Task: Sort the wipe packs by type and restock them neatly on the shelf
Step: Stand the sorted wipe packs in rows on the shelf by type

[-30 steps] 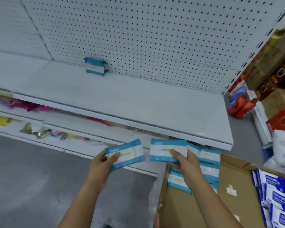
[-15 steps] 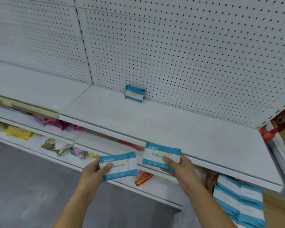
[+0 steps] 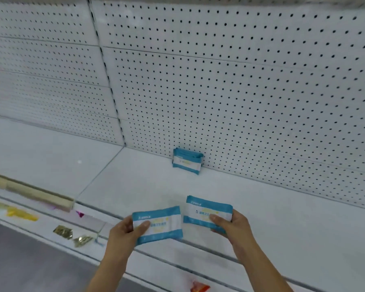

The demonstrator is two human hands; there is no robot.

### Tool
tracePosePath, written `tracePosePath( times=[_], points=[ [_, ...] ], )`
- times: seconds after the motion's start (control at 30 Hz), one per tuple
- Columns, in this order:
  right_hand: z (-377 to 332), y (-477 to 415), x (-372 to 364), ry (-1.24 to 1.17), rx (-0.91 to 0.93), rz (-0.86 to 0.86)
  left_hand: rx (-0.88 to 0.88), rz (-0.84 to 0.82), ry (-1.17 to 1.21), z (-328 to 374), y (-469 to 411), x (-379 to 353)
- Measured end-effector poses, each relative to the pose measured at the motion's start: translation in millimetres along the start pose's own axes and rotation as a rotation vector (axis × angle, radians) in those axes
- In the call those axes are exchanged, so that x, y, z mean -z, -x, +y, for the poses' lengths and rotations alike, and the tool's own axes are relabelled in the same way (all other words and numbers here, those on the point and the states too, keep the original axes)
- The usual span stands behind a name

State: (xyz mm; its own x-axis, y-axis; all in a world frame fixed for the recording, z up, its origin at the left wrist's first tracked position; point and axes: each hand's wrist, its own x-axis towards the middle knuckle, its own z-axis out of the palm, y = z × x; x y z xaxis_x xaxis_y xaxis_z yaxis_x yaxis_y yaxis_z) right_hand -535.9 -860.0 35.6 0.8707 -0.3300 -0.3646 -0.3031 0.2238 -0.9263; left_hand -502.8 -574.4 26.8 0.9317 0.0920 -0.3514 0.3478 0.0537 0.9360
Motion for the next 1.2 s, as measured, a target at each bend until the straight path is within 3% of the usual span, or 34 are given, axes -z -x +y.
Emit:
tracePosePath(
  times=[0.33,0.57,0.8,1.2],
  points=[
    [-28,-132,-68,0.185,0.03,0.028,-0.028,-0.08,-0.054,57,-124,-18],
    [-22,-196,-106,0.368,0.065,0.263,-0.01,-0.226,-0.127,60,-206,-17],
    [-18,-222,-141,0.387,0.051,0.58,0.041,-0.365,-0.203,67,-273,-3],
    [-21,-234,-163,0.377,0.001,0.628,-0.02,-0.555,-0.248,72,-302,-36]
  ],
)
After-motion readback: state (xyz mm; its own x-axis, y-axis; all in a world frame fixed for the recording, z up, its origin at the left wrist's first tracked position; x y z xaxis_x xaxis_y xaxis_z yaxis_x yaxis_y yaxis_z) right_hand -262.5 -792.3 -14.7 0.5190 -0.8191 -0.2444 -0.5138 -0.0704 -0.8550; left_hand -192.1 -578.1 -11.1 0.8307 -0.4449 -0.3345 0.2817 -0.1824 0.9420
